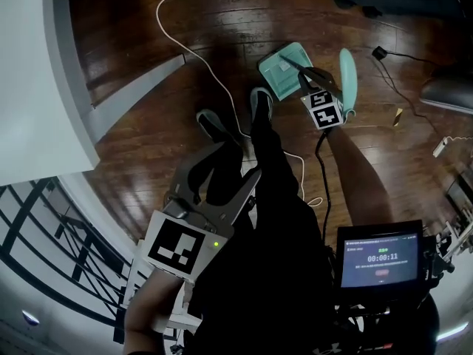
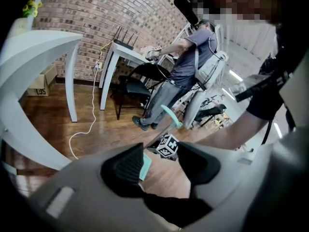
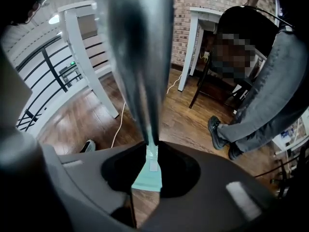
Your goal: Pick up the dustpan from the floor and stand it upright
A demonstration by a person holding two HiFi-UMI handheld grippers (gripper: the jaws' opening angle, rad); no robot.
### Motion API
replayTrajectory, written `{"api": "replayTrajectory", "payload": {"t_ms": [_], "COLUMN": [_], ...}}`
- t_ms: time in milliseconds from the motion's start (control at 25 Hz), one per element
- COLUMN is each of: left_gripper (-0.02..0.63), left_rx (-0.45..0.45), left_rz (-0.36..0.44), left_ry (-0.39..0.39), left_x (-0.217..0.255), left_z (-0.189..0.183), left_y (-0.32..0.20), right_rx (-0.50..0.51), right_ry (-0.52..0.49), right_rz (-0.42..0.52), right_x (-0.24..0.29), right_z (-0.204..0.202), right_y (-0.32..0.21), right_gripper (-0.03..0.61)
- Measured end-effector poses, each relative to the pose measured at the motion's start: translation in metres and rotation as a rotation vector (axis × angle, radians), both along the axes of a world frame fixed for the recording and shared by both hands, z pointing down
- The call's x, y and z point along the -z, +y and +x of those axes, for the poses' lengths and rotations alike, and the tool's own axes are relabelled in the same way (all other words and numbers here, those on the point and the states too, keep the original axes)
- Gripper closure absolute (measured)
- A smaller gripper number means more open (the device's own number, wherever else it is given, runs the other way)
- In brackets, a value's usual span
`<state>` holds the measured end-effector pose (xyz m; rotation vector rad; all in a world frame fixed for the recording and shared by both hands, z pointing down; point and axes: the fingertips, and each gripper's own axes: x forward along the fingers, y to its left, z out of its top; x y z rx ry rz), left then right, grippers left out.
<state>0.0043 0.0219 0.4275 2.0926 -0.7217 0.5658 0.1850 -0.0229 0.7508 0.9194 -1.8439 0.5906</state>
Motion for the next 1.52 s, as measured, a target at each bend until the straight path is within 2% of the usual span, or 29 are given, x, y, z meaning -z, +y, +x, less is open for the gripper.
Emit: {"api": "replayTrajectory", "payload": {"t_ms": [240,400,560,640,720,920,1120,1280,1400,1520], "left_gripper": [0.390,0.392,0.394,0.394,0.394,0.394,0.394,0.394,0.403,0.411], "left_rx": [0.000,0.018,0.034,0.035,0.031,0.047,0.052,0.053,0.065,0.062], "left_rz": [0.000,0.005,0.011,0.014,0.022,0.038,0.078,0.102,0.176,0.230], "left_ry": [0.003,0.004,0.000,0.002,0.006,0.009,0.017,0.016,-0.004,0.016], "left_x": [0.003,0.006,0.005,0.004,0.002,0.005,0.077,0.110,0.148,0.193], "left_z": [0.003,0.001,-0.002,-0.001,0.000,0.000,0.020,0.025,0.029,0.038], "left_y": [-0.003,-0.004,-0.006,-0.005,-0.005,-0.008,-0.016,-0.007,-0.017,-0.021], "right_rx": [-0.021,-0.095,-0.086,-0.112,-0.152,-0.181,-0.238,-0.285,-0.338,-0.426], "right_ry": [0.010,0.010,0.021,0.024,0.037,0.043,-0.046,-0.128,-0.219,-0.324], "right_rz": [0.005,-0.025,-0.041,-0.074,-0.097,-0.106,-0.128,-0.104,-0.052,0.038], "right_x": [-0.002,-0.008,-0.014,-0.023,-0.031,-0.025,0.052,0.121,0.181,0.256], "right_z": [-0.006,0.004,0.005,0.009,0.014,0.018,0.028,0.031,0.029,0.030], "right_y": [-0.007,-0.008,-0.013,-0.008,0.000,0.026,0.055,0.067,0.064,0.060], "right_gripper": [0.499,0.497,0.494,0.482,0.439,0.453,0.474,0.494,0.515,0.537]}}
